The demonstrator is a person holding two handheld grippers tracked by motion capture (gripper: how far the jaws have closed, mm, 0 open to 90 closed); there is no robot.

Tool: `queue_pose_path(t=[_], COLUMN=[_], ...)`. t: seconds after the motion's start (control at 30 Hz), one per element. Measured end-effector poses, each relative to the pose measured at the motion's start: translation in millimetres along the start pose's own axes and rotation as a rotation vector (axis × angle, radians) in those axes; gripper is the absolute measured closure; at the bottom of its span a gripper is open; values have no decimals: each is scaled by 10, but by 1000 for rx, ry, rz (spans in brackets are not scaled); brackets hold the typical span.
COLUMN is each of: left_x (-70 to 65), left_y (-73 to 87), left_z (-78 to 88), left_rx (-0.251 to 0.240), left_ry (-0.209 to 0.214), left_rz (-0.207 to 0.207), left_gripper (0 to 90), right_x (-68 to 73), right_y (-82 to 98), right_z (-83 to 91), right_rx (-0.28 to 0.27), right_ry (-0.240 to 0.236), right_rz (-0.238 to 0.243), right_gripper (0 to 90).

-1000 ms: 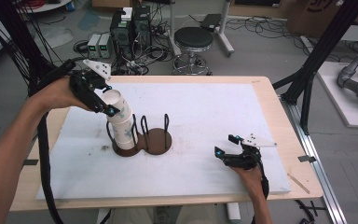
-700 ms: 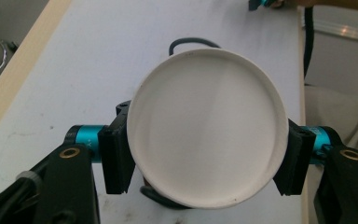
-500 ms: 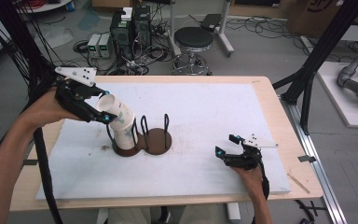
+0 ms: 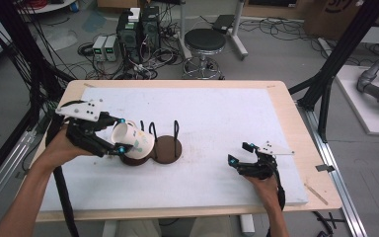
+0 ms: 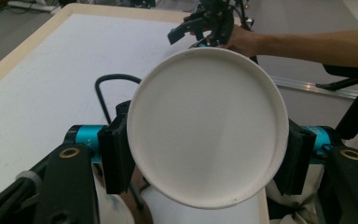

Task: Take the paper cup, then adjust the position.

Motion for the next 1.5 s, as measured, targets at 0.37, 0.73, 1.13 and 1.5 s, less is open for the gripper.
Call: queue_pose_path(t=[0.37,0.73,1.13,1.5], left_x=[-227,-272,-261,-230], left_y=[190,557,608,598], left_z=[-140,-303,-322,-284], left_rx=[-175,-271,-263,-277], left_ry=[26,28,23,12], left_rz=[29,65,65,64], left_gripper=[350,349,348,348], right_x=[-9,-5,2,7], right_y=[-1,-3,-5,-16], right_z=[3,5,3,14], right_rx=[-1,-4,-7,-19], right_ry=[2,5,-2,-3], right_rz=[-12,4,13,14], right_gripper=[147,147,147,146])
Point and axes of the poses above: each handheld gripper's, and its own axes: z roughly backward along the jaws, y roughly out of its underside, x roughly to its left, the point moved 10 cm from there along -z, roughly forward along the jaws, and after that the axes turned 14 degrees about -x, right-handed, at the moved point
